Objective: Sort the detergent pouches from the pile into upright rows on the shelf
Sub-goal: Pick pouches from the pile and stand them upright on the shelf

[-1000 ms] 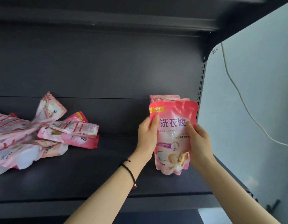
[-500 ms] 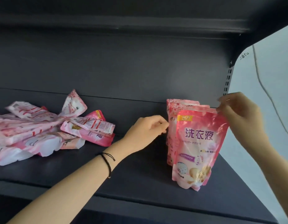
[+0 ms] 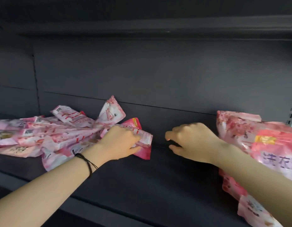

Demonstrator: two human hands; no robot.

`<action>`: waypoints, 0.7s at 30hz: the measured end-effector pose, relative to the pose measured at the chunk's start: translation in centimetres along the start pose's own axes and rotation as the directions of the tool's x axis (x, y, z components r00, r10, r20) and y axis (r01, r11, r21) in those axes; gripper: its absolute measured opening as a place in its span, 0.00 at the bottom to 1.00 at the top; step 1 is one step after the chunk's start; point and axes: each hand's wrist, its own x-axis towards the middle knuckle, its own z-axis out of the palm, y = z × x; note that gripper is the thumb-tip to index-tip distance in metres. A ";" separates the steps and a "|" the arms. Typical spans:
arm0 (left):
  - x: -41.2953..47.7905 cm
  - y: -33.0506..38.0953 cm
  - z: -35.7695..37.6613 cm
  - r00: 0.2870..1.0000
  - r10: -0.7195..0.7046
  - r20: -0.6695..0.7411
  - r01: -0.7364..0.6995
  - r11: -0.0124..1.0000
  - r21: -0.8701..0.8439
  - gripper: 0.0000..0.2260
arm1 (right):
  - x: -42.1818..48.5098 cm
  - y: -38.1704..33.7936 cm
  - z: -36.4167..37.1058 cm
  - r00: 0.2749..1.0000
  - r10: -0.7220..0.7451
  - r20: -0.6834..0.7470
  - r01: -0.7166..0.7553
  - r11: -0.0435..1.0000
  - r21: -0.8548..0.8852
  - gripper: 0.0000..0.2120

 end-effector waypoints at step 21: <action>-0.3 -17.2 9.2 0.962 -0.012 0.273 0.147 0.864 -0.481 0.22 | 21.2 -7.9 11.1 0.983 0.165 0.081 -0.177 0.971 0.163 0.17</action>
